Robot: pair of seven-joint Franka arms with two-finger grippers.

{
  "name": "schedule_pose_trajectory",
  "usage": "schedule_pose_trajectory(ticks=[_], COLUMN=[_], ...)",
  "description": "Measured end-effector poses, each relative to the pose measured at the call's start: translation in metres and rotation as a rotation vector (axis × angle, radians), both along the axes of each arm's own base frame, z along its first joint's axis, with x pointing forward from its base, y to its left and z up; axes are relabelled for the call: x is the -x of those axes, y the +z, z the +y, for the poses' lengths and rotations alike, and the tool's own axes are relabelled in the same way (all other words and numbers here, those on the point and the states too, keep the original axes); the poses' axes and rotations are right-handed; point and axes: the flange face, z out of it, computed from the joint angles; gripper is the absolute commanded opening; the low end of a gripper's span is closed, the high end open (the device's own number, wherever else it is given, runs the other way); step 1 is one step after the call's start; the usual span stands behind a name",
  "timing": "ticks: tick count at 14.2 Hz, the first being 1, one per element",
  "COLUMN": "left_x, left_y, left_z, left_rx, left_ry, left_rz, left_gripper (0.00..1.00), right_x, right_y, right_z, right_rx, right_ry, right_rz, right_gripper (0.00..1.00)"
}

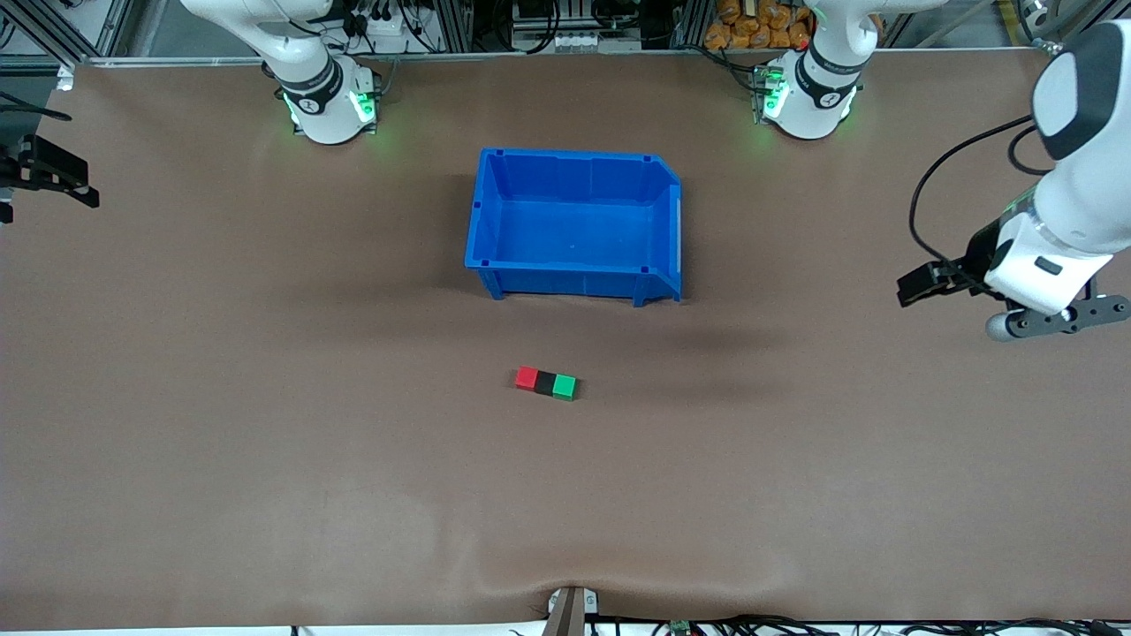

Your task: Attach green and red cubes to black cube

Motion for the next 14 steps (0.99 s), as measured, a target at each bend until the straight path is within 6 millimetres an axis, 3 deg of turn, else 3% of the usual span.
schedule_pose_trajectory(ticks=[5, 7, 11, 14], left_x=[0.031, 0.038, 0.04, 0.04], left_y=[0.036, 0.047, 0.057, 0.064], left_z=[0.049, 0.045, 0.014, 0.01], left_rx=[0.002, 0.005, 0.0, -0.002], left_ry=[-0.194, -0.211, -0.202, -0.171], left_rz=[0.085, 0.079, 0.058, 0.042], left_gripper=[1.0, 1.0, 1.0, 1.0], right_x=[0.0, 0.0, 0.0, 0.0], right_y=[0.0, 0.0, 0.0, 0.0], right_z=[0.0, 0.0, 0.001, 0.001], right_rx=[0.0, 0.0, 0.0, 0.0], right_ry=[0.0, -0.006, -0.052, -0.056], right_rz=[0.0, 0.0, -0.001, -0.001], right_gripper=[1.0, 1.0, 1.0, 1.0])
